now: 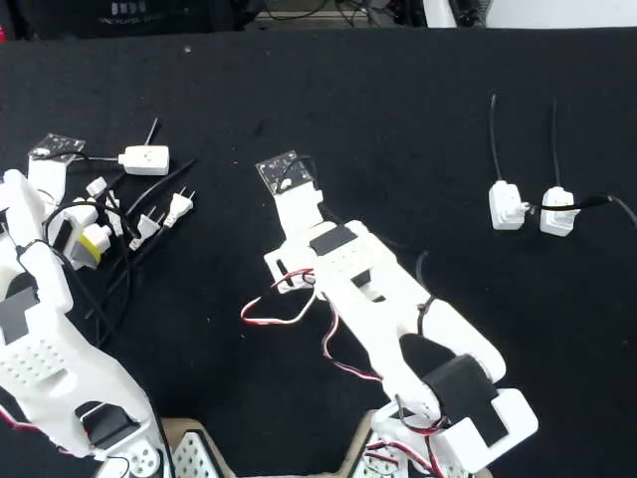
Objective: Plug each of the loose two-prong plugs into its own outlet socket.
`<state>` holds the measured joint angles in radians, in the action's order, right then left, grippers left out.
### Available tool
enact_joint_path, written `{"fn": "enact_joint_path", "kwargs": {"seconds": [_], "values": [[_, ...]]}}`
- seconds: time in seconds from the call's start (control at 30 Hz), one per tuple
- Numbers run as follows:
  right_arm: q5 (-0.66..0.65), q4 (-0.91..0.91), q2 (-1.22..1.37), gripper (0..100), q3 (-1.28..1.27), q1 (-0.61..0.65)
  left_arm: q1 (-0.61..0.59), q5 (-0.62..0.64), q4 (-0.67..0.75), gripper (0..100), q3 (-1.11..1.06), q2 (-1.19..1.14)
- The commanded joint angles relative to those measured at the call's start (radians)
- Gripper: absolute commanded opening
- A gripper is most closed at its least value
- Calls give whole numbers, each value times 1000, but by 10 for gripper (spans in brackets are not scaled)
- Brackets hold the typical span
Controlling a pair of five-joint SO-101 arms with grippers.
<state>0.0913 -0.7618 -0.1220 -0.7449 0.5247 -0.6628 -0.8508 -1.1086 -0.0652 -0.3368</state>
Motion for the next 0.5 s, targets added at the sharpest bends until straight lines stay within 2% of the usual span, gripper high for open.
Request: {"fn": "enact_joint_path", "kwargs": {"seconds": [0.0, 0.27, 0.33, 0.47], "values": [[-14, 18, -31, 40, 5, 12, -2, 21, 3, 210, 61, 12], [-14, 18, -31, 40, 5, 12, -5, 69, -6, 41, 81, 12], [-14, 18, -31, 40, 5, 12, -5, 66, -71, 28, 93, 15], [-14, 18, -31, 41, 5, 12, -4, 61, -295, 30, 160, 44]]}}
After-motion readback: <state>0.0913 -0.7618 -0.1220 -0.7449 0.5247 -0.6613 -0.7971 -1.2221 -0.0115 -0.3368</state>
